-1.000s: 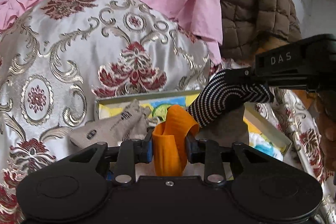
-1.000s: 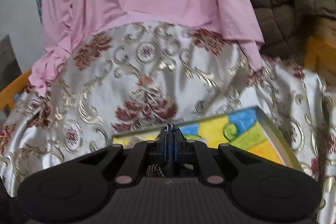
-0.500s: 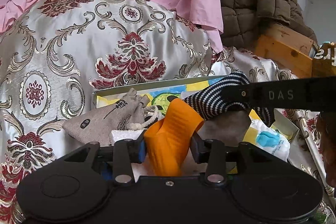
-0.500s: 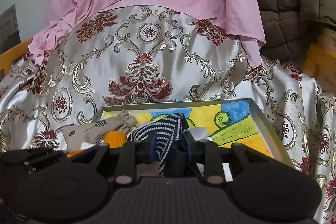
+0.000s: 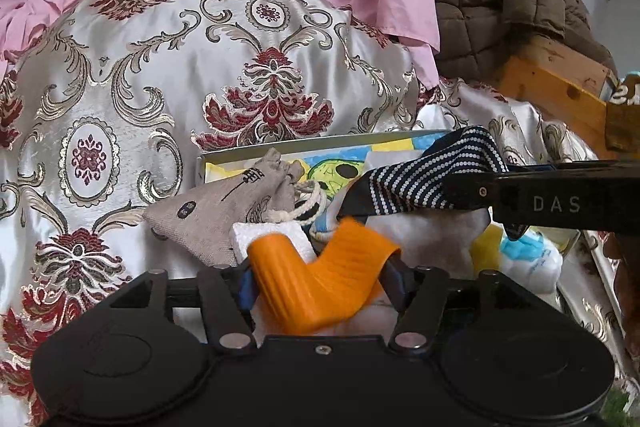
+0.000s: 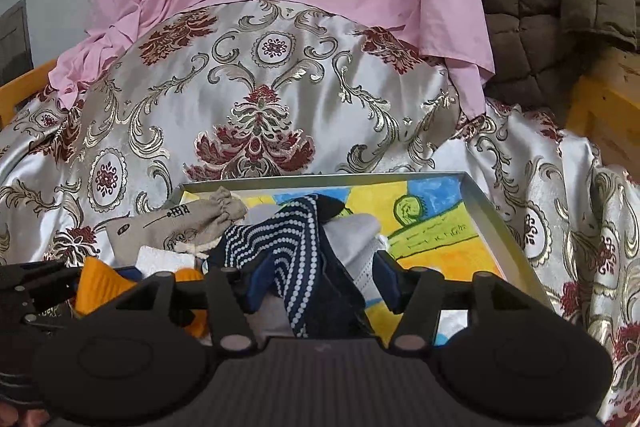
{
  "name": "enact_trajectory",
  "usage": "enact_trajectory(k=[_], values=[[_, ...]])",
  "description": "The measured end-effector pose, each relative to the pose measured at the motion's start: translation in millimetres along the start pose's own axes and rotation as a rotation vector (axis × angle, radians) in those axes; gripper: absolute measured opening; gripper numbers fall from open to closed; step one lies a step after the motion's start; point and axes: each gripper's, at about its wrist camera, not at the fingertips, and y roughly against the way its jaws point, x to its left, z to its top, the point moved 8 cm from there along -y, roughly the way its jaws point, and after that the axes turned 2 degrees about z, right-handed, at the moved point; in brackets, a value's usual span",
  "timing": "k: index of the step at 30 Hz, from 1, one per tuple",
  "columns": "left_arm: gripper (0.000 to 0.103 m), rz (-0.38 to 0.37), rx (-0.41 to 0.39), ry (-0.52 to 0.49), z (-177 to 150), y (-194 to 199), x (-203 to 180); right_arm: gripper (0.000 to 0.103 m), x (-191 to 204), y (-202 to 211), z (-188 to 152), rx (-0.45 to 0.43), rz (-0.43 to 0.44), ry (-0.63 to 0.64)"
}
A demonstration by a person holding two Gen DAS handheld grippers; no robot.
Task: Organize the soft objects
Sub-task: 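Open both grippers to release the band and sock into the tray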
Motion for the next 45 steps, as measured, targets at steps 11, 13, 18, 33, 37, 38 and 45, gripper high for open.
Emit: enact_trajectory(k=[11, 13, 18, 33, 37, 38, 45], values=[[0.074, 0.014, 0.044, 0.008, -11.0, 7.0, 2.5, 0.079, 0.7, 7.7, -5.4, 0.013, 0.005, 0.016], [0.076, 0.017, 0.044, 0.009, -12.7, 9.4, 4.4, 0.083, 0.3, 8.8, -7.7, 0.016, 0.005, 0.013], [0.082, 0.021, 0.035, 0.02, -14.6, 16.1, 7.2, 0.087, -2.0, 11.3, -12.2, 0.022, 0.002, 0.016], [0.092, 0.05, -0.021, 0.055, -16.4, 45.5, 9.0, 0.098, -13.6, 42.3, -19.7, -0.043, 0.006, -0.036], [0.095, 0.053, -0.039, 0.066, -16.5, 56.1, 7.9, 0.099, -16.1, 52.2, -23.0, -0.057, 0.008, -0.05], [0.096, 0.056, -0.051, 0.072, -16.4, 60.0, 7.7, 0.1, -16.3, 54.9, -23.8, -0.06, 0.01, -0.051], [0.097, 0.089, -0.121, 0.105, -17.3, 85.5, 4.3, 0.102, -14.5, 78.5, -28.5, -0.108, 0.027, -0.051]])
